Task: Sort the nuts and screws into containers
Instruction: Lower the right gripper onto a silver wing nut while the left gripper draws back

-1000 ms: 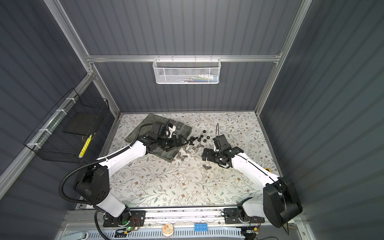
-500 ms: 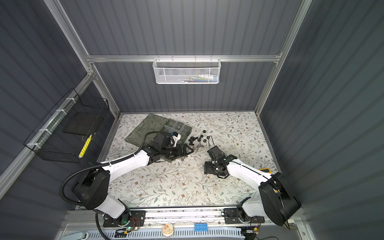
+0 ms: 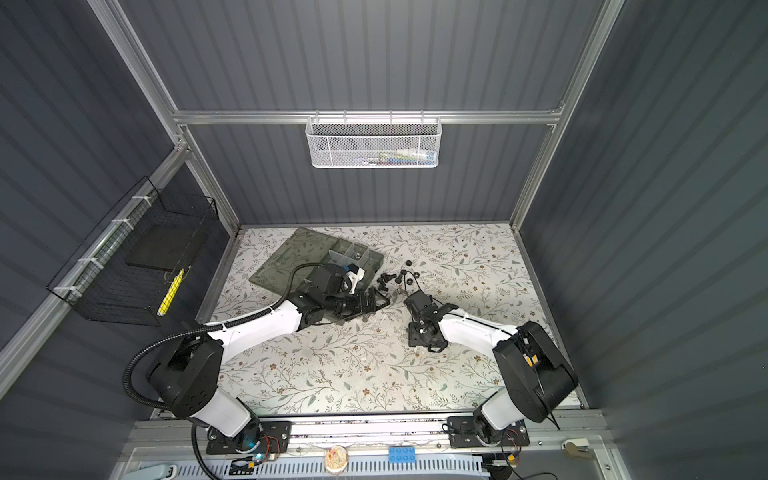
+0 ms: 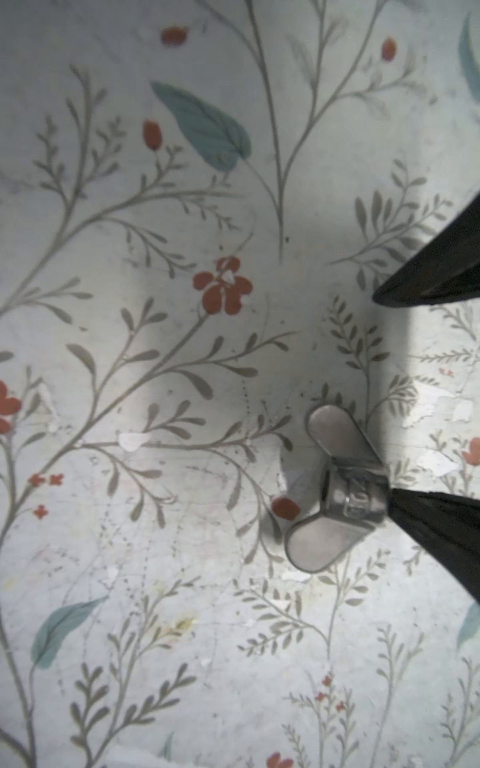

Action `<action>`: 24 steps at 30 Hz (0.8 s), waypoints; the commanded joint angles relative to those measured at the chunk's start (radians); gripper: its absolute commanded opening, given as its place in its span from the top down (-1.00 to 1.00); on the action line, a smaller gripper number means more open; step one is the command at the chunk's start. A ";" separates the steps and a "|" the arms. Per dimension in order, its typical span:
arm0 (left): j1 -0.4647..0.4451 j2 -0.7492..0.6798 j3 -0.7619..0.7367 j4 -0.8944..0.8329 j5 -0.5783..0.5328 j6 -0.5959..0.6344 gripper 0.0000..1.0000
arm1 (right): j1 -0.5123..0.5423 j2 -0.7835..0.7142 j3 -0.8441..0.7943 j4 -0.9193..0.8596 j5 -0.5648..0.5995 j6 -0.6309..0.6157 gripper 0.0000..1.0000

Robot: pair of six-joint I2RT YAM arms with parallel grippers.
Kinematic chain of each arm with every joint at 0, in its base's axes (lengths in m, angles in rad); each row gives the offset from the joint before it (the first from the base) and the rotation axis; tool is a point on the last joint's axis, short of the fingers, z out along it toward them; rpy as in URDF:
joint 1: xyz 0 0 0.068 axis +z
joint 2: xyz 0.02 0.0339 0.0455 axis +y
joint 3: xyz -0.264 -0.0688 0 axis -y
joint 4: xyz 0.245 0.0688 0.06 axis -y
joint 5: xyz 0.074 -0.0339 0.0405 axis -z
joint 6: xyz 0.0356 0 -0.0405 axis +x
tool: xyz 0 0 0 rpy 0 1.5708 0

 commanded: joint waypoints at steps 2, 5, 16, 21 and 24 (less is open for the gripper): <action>-0.005 -0.002 0.012 -0.015 -0.009 -0.001 -1.00 | 0.004 0.052 0.062 -0.015 0.058 -0.038 -0.36; -0.005 -0.009 0.021 -0.034 -0.013 0.005 -0.99 | 0.001 0.064 0.084 0.005 0.030 -0.059 -0.35; -0.005 -0.026 0.010 -0.050 -0.024 0.010 -1.00 | 0.001 0.093 0.139 0.023 -0.029 -0.159 -0.27; -0.005 -0.026 0.008 -0.054 -0.025 0.011 -0.99 | 0.001 0.096 0.123 0.042 -0.068 -0.131 -0.19; -0.005 -0.026 0.008 -0.058 -0.024 0.014 -0.99 | 0.001 0.105 0.117 0.051 -0.078 -0.105 -0.13</action>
